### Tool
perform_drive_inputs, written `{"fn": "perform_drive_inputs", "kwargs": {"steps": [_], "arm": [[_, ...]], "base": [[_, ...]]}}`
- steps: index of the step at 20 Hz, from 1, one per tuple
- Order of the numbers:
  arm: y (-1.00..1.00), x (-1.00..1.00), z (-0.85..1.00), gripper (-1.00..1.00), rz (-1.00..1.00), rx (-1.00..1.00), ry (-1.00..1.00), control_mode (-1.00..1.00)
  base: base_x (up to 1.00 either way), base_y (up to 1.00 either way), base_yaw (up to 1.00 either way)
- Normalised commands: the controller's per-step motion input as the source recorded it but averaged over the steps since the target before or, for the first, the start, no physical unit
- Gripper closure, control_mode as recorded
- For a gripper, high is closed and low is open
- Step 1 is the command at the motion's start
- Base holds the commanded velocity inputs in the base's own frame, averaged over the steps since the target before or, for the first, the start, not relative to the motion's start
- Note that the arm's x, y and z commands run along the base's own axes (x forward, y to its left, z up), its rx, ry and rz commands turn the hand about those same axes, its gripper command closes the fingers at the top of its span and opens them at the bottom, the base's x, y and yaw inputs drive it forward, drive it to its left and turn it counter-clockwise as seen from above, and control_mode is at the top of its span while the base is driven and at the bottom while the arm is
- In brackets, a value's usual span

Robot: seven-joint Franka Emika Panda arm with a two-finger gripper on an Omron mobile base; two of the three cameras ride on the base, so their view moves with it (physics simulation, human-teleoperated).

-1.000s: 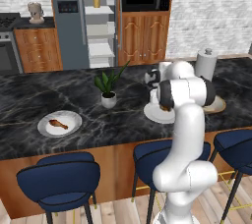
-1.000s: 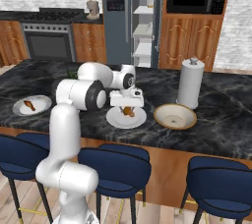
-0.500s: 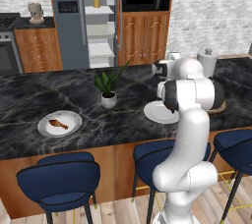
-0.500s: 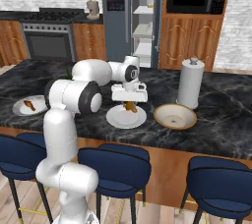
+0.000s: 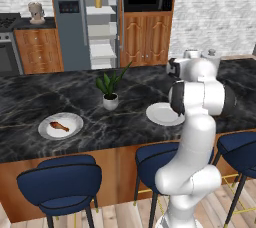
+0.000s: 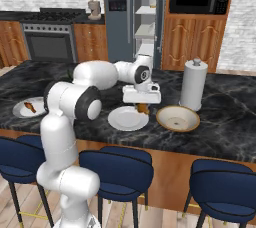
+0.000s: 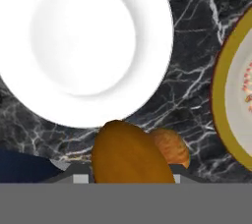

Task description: Pick the chicken drumstick and mushroom from their plates and place them in the bowl. Then put the bowl in the fridge.

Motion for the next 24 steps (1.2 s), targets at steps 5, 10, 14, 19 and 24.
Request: {"fn": "perform_drive_inputs", "kwargs": {"steps": [5,10,14,19,24], "arm": [[-0.61,-0.17,0.0,1.0,0.0,0.02,-0.14,-1.0],[-0.6,0.01,0.01,1.0,0.0,0.03,-0.01,-1.0],[-0.54,0.23,0.0,1.0,0.0,0.0,0.0,-1.0],[-0.48,0.41,0.0,1.0,0.0,0.0,0.11,-1.0],[-0.21,0.3,-0.1,1.0,0.0,0.04,0.23,-1.0]], "base": [[0.0,0.0,0.0],[0.0,0.0,0.0],[0.0,0.0,0.0],[0.0,0.0,0.0],[0.0,0.0,0.0]]}}
